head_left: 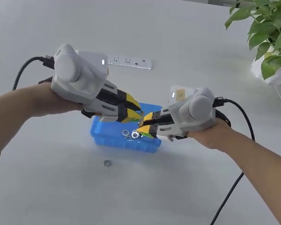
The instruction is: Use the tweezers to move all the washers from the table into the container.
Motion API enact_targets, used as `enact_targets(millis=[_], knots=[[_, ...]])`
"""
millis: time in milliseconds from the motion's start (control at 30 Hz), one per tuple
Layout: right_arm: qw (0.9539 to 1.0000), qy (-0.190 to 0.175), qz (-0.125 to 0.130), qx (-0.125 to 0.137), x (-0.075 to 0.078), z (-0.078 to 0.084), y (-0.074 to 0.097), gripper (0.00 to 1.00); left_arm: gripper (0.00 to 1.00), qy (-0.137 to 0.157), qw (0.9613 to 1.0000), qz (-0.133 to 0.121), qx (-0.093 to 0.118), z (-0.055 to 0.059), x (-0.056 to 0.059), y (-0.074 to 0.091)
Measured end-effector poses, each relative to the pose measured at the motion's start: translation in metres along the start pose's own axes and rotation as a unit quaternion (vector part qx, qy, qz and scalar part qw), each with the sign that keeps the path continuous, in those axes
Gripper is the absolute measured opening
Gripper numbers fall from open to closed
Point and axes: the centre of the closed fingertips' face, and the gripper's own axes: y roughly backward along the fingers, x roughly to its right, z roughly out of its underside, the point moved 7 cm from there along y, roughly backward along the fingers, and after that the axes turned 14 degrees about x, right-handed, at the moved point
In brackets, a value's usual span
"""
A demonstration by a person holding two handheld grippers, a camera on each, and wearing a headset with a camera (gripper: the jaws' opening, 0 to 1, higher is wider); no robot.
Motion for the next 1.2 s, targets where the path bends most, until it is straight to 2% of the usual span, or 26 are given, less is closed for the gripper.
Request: enact_targets(millis=[100,600,1200], knots=[[1.0000,0.001,-0.002,0.000,0.000,0.000,0.000,0.08,0.08,-0.004,1.0000,0.008,-0.004,0.002,0.000,-0.002],[1.0000,0.004,-0.009,-0.002,0.000,0.001,0.001,0.10,0.06,-0.004,0.9997,0.023,0.002,0.004,0.000,-0.005],[1.0000,0.007,0.004,-0.005,0.002,-0.003,0.011,0.20,0.05,-0.016,0.9996,0.023,-0.002,0.004,-0.001,-0.009]])
